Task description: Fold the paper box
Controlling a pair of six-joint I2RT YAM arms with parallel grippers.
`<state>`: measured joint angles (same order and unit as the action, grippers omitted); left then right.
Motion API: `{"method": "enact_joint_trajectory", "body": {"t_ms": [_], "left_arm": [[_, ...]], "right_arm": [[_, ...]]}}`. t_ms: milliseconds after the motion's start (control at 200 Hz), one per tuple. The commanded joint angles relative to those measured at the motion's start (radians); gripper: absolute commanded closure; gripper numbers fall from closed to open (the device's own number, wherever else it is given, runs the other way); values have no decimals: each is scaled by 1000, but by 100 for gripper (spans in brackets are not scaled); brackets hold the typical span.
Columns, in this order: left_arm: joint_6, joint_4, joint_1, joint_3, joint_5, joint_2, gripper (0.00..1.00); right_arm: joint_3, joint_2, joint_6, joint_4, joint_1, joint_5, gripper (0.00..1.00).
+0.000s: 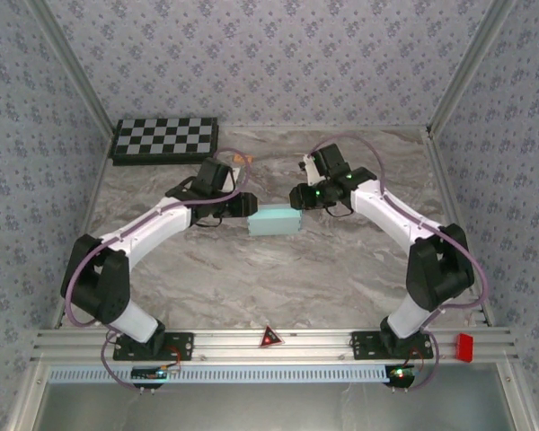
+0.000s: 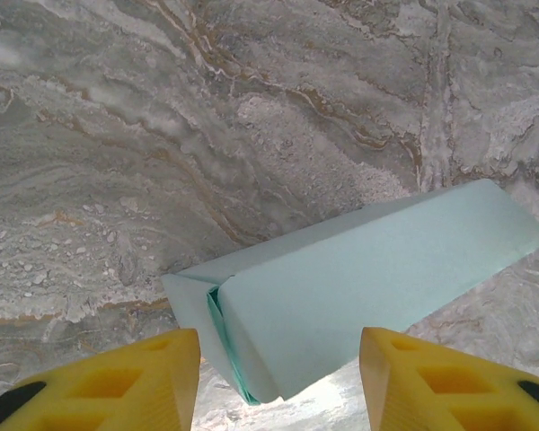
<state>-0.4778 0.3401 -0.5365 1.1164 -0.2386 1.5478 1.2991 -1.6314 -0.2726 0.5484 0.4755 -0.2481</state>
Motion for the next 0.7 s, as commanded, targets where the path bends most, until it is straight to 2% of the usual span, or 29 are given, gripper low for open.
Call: {"method": "enact_joint_trajectory", "body": {"t_ms": [0,695], "left_arm": [[-18,5,5,36,-14,18,50],[-24,16,3,-67,-36,20,55]], "right_arm": [[14,-21,-13,1,-6,-28,60],[-69,-36,-22,-2,10,-4,60]]}}
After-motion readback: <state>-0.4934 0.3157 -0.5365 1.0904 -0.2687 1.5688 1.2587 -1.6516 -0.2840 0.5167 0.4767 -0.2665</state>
